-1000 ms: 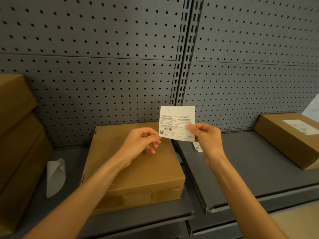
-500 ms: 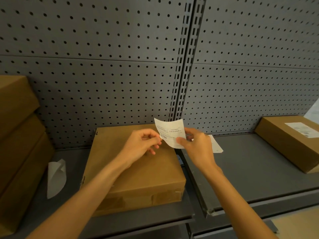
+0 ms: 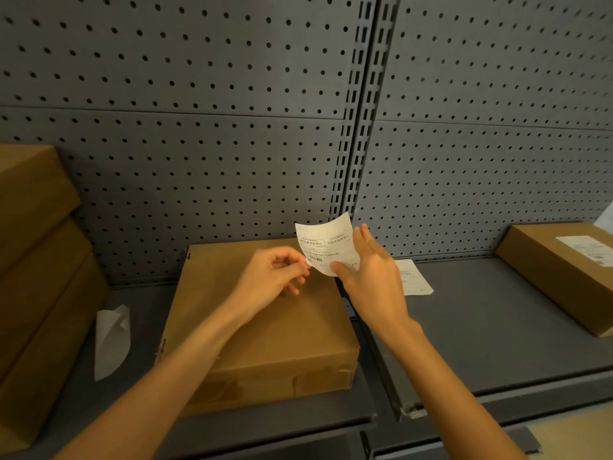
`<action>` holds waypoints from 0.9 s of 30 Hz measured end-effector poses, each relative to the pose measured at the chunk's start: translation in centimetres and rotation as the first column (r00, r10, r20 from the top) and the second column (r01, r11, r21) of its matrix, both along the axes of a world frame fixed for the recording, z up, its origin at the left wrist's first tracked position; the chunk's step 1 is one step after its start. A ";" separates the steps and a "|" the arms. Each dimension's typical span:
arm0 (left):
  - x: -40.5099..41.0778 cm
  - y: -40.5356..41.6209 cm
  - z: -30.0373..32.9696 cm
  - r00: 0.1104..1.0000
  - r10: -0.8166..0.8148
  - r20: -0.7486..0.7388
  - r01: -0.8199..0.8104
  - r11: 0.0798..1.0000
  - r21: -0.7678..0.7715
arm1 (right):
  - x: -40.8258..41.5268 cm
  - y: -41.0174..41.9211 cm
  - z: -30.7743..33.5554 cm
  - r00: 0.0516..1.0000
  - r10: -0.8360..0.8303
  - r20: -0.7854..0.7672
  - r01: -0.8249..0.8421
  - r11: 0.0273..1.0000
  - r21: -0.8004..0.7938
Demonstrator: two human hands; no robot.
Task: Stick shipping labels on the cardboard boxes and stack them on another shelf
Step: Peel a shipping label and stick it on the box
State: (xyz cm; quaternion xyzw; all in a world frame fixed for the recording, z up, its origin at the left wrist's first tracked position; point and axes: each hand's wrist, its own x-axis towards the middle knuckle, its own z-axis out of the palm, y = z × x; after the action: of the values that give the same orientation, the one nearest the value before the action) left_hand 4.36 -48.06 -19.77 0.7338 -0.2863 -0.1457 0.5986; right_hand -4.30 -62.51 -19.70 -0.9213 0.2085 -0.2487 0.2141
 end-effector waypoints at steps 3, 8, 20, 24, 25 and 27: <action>0.0 0.0 0.0 1.000 0.009 0.016 -0.010 1.000 0.009 | 0.1 0.0 0.0 1.000 0.010 0.013 -0.010 1.000 0.008; 0.2 -0.1 -0.2 0.999 0.033 0.007 -0.033 0.999 0.019 | 0.2 0.2 0.1 1.000 0.017 0.023 -0.018 1.000 0.017; 0.5 -0.3 -0.4 0.997 0.072 0.005 -0.072 0.997 0.026 | 0.3 0.4 -0.1 0.999 0.009 0.051 -0.011 1.000 0.027; 0.5 -0.2 -0.4 0.998 0.059 0.007 -0.059 0.998 0.016 | 0.3 0.9 0.1 0.993 0.088 0.076 -0.094 0.992 0.087; 0.5 -0.2 -0.5 0.998 0.057 0.012 -0.057 0.998 0.011 | 0.3 1.1 0.3 0.992 0.105 0.077 -0.113 0.988 0.108; 0.5 -0.3 -0.5 0.998 0.053 0.024 -0.053 0.999 0.011 | 0.3 1.5 0.4 0.988 0.132 0.081 -0.143 0.978 0.153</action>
State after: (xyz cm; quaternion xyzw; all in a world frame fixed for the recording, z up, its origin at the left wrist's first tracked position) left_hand 4.89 -48.32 -20.28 0.7464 -0.2727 -0.1228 0.5945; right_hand -4.02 -61.02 -19.26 -0.9043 0.1555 -0.2484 0.3104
